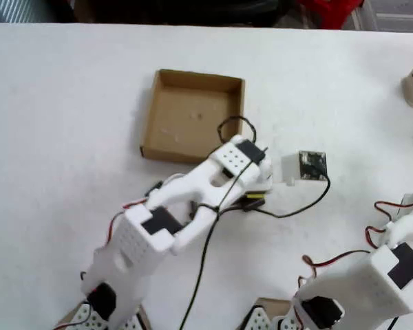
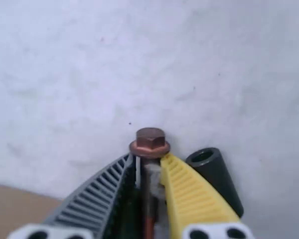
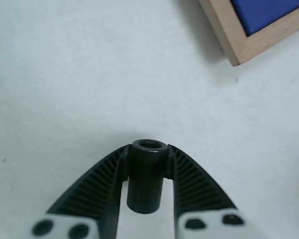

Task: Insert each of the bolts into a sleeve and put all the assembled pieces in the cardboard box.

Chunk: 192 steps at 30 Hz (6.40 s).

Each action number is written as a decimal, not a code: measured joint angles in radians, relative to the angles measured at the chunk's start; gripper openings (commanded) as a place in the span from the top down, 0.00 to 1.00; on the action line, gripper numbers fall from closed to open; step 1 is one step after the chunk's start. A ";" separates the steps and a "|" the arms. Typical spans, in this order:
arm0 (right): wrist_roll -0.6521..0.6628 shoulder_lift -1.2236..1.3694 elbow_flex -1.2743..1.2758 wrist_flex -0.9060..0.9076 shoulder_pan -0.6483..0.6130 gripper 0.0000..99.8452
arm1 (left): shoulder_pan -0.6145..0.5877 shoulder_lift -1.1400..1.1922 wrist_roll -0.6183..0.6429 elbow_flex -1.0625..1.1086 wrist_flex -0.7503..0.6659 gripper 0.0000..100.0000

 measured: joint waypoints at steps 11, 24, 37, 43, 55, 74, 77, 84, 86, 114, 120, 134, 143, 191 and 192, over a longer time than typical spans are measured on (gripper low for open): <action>0.000 0.000 0.000 0.000 -0.002 0.98 | 0.000 0.038 0.092 -0.057 0.005 0.95; 0.000 0.000 0.000 0.000 0.002 0.98 | -0.003 0.040 0.453 -0.066 0.054 0.98; 0.000 0.000 0.000 0.029 0.015 0.98 | -0.110 -0.092 0.845 -0.324 0.374 0.98; 0.000 -0.005 0.000 0.086 0.015 0.98 | -0.186 -0.173 0.852 -0.331 0.497 0.98; 0.000 -0.140 0.000 0.321 -0.147 0.98 | -0.552 -0.259 0.937 -0.302 0.644 0.98; -0.189 -0.172 0.000 0.543 -0.643 0.98 | -0.979 -0.690 0.839 0.723 -0.025 0.98; -0.241 -0.229 0.000 0.571 -0.723 0.98 | -1.031 -0.741 0.813 0.844 -0.107 0.98; -0.381 -0.382 0.000 0.600 -0.933 0.98 | -1.042 -0.766 0.713 1.025 -0.192 0.98; -0.436 -0.402 0.000 0.594 -1.011 0.98 | -1.042 -0.766 0.698 1.045 -0.196 0.98; -0.620 -0.548 0.341 0.064 -1.471 0.98 | -1.042 -0.767 0.689 1.051 -0.232 0.98; -0.624 -0.721 0.572 -0.133 -1.539 0.98 | -1.042 -0.767 0.689 1.051 -0.256 0.98; -0.624 -0.842 0.974 -0.804 -1.539 0.98 | -1.042 -0.767 0.689 1.051 -0.256 0.98; -0.624 -0.842 1.115 -1.168 -1.539 0.98 | -1.042 -0.767 0.689 1.051 -0.256 0.98; -0.624 0.130 1.103 -2.432 -1.689 0.98 | -0.980 -0.893 0.779 1.053 -0.256 0.98; -0.624 0.130 1.103 -2.420 -1.691 0.98 | -0.970 -0.922 0.779 1.053 -0.256 0.98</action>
